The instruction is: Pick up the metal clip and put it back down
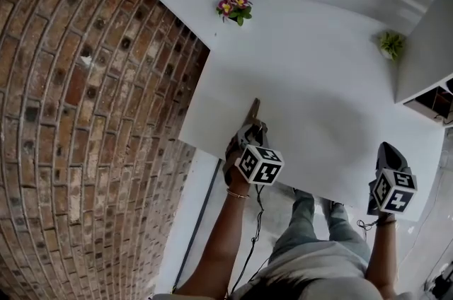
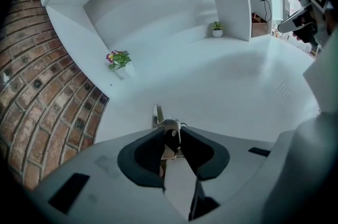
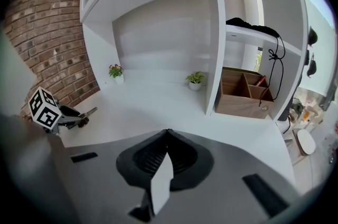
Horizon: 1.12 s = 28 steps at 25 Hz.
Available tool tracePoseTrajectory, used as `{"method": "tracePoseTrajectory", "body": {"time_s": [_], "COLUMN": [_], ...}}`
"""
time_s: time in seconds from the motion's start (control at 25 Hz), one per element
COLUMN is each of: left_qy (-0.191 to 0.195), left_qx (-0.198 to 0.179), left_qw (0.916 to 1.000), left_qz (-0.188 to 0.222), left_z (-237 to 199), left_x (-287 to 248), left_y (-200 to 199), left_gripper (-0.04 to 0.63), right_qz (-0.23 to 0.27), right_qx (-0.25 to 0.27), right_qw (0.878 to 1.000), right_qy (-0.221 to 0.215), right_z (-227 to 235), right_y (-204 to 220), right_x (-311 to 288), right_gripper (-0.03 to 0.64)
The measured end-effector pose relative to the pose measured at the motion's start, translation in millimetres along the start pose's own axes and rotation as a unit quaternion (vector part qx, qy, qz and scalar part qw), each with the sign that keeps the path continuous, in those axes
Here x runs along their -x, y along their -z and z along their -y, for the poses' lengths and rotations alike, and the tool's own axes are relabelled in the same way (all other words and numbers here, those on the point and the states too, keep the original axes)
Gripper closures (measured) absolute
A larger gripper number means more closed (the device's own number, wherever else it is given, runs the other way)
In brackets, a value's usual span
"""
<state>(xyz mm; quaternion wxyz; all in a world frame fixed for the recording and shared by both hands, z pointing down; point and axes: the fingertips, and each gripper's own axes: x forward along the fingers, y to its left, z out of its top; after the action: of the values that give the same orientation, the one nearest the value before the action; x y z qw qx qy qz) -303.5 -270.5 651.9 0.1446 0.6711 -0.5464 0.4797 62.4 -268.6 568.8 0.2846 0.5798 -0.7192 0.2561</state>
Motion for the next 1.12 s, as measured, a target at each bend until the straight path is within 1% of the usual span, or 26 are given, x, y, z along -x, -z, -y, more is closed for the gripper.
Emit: {"method": "tracePoseTrajectory", "body": {"time_s": [0.24,0.4,0.68,0.84,1.12], "left_qy": [0.004,0.005,-0.021,-0.024,-0.025], "left_qx": [-0.002,0.002,0.002,0.008,0.005], "left_qw": [1.0,1.0,0.9997,0.9996,0.9996], "left_qz": [-0.004,-0.001,0.009,0.011,0.01], "left_z": [0,-5,-24,-30,-39], "left_x": [-1,3,6,8,5], "left_y": [-1,-3,-5,-4,-4], "left_gripper": [0.508,0.523,0.561,0.568,0.575], "right_qz": [-0.002,-0.002,-0.004,-0.002,-0.001], "right_qx": [0.0,0.0,0.004,0.004,0.005], "right_qw": [1.0,1.0,1.0,1.0,1.0], "right_qy": [-0.001,-0.004,-0.015,-0.011,-0.01], "right_z": [2,1,-3,1,7], "right_y": [1,0,1,1,2], "right_x": [-2,-3,-4,0,3], "right_gripper": [0.615,0.615,0.615,0.615,0.615]}}
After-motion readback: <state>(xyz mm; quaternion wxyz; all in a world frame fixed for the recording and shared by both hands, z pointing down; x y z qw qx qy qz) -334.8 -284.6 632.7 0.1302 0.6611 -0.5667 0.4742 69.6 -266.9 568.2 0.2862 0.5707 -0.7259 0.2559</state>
